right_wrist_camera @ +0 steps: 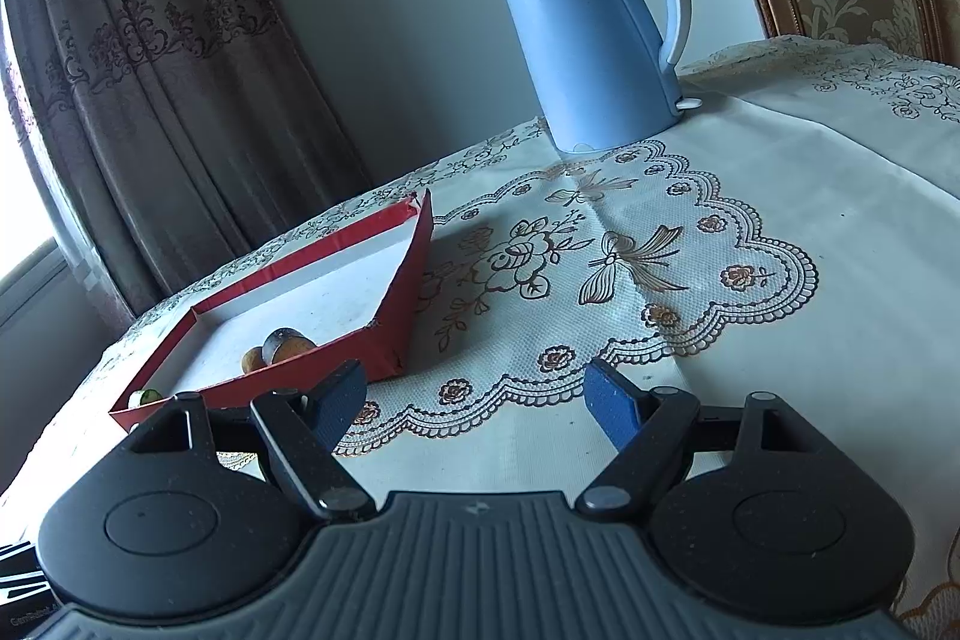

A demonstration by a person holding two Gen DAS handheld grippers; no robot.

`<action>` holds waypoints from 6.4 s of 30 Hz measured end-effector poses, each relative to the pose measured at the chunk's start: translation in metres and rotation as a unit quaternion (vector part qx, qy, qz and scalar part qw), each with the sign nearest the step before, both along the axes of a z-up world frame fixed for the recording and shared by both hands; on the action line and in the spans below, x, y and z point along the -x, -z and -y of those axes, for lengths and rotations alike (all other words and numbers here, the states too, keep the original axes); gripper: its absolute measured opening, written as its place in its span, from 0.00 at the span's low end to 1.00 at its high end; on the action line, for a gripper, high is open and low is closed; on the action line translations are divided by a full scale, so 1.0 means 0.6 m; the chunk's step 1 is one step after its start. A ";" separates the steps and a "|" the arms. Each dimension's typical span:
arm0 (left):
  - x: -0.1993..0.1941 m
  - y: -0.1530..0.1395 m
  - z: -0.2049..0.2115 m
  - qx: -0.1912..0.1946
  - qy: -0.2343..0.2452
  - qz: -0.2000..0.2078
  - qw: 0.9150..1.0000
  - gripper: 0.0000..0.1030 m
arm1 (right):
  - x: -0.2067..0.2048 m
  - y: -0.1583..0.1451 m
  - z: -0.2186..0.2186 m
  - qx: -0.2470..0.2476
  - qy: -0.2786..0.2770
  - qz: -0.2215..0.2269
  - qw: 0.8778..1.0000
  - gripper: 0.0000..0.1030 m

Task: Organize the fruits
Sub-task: 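Grasp the mandarin orange with the left tool and lift it, then carry the mandarin into the red tray and open the left tool, then move the right tool to the green tomato and grasp it, then carry the green tomato into the red tray and open the right tool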

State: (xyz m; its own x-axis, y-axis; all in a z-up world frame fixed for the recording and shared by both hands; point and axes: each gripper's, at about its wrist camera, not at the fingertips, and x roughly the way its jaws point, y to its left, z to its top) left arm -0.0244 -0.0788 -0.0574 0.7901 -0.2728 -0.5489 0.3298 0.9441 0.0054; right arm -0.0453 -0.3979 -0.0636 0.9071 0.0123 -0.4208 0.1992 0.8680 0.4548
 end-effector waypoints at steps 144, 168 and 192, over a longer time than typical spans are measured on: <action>-0.094 0.007 -0.152 -0.021 -0.109 -0.052 0.992 1.00 | -0.039 -0.021 -0.258 0.236 -0.269 -0.017 0.934 0.32; -0.095 0.008 -0.152 -0.020 -0.109 -0.053 0.992 1.00 | -0.087 -0.093 -0.253 0.202 -0.210 0.038 0.956 0.32; -0.096 0.009 -0.152 -0.016 -0.109 -0.056 0.992 1.00 | -0.280 -0.068 -0.313 0.210 -0.183 -0.009 0.960 0.32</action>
State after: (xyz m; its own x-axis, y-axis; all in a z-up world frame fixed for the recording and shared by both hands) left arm 0.0332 0.0122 -0.0629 0.7620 -0.0842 -0.6421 0.1187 0.9929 0.0106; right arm 0.1227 -0.2099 -0.0227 0.8665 0.1549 -0.4745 -0.1503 0.9875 0.0480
